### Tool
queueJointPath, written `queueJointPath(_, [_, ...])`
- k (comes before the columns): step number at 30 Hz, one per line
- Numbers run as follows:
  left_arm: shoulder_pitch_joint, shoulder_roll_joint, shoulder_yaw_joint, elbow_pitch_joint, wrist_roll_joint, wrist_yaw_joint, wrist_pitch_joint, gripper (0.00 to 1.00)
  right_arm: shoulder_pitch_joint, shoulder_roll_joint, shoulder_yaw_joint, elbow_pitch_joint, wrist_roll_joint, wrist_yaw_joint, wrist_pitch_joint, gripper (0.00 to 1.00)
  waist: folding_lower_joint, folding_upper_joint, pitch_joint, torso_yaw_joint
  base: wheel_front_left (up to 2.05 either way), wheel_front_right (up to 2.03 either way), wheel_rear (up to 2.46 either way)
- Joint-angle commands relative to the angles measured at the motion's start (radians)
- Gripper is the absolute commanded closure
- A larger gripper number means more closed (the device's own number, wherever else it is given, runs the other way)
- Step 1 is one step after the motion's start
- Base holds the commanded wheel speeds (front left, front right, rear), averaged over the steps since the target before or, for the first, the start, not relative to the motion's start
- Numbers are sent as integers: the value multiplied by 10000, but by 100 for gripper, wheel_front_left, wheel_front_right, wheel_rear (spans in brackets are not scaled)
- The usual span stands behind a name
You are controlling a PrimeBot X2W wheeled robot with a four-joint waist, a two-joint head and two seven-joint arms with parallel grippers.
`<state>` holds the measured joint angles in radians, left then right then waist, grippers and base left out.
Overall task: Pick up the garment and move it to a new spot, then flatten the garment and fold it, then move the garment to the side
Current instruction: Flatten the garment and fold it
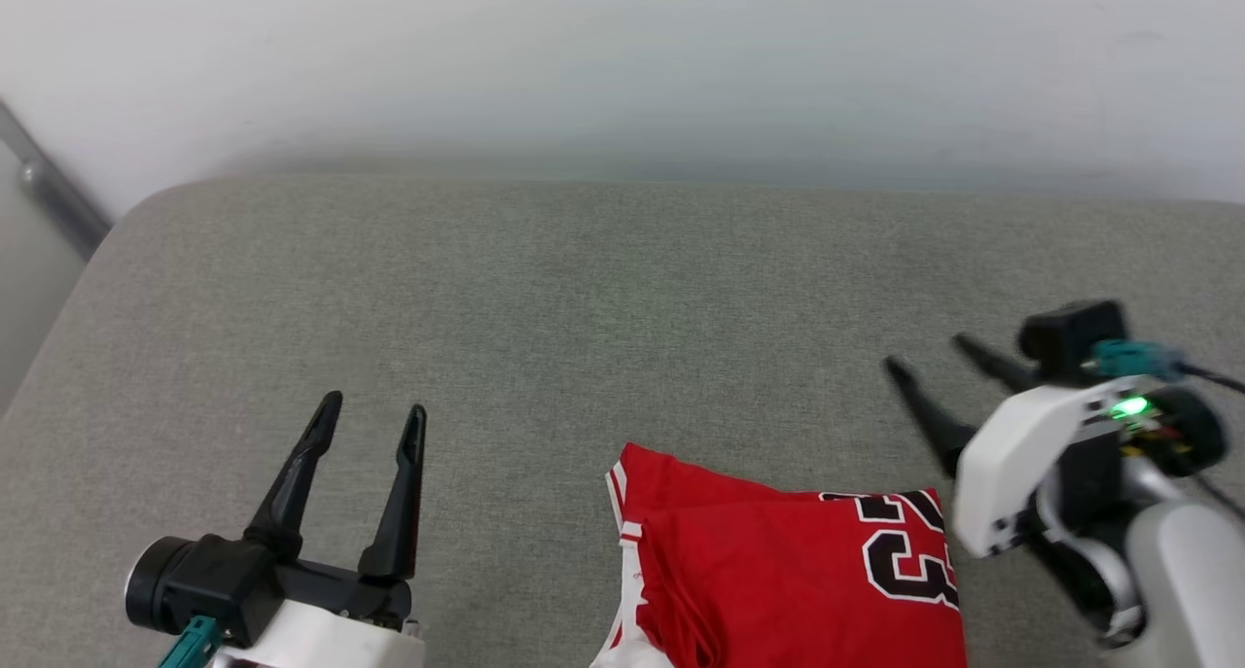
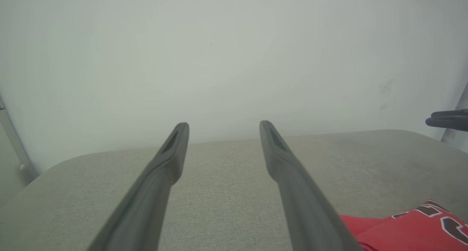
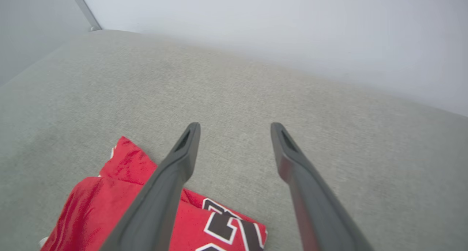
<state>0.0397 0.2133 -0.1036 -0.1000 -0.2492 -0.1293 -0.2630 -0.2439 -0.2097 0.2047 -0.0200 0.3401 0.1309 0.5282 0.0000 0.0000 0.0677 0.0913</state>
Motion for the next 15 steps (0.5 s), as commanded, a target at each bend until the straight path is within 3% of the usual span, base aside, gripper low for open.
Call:
queueJointPath(1, [-48,-26,-30,-22,2,-13,-22,0,-165,-224,-202,-27,-291,-2,-399,0,0,0,-6,-108,0,0,0])
queueJointPath(4, [-56,-38,-63,-34,9,-13,-22,0,-238,-873,-796,-33,-872,-4,-1344,0,0,0,4,-261,0,0,0])
queueJointPath(9, [-41,-33,-41,-61,2,-13,-22,0,340,-1408,-1858,-262,-1244,-4,-2725,0,0,0,33,-429,0,0,0])
queueJointPath(15, [85,-189,-53,-101,-387,-13,-22,0,1436,-965,-2792,-974,-1007,-5,-3868,0,0,0,46,-572,0,0,0])
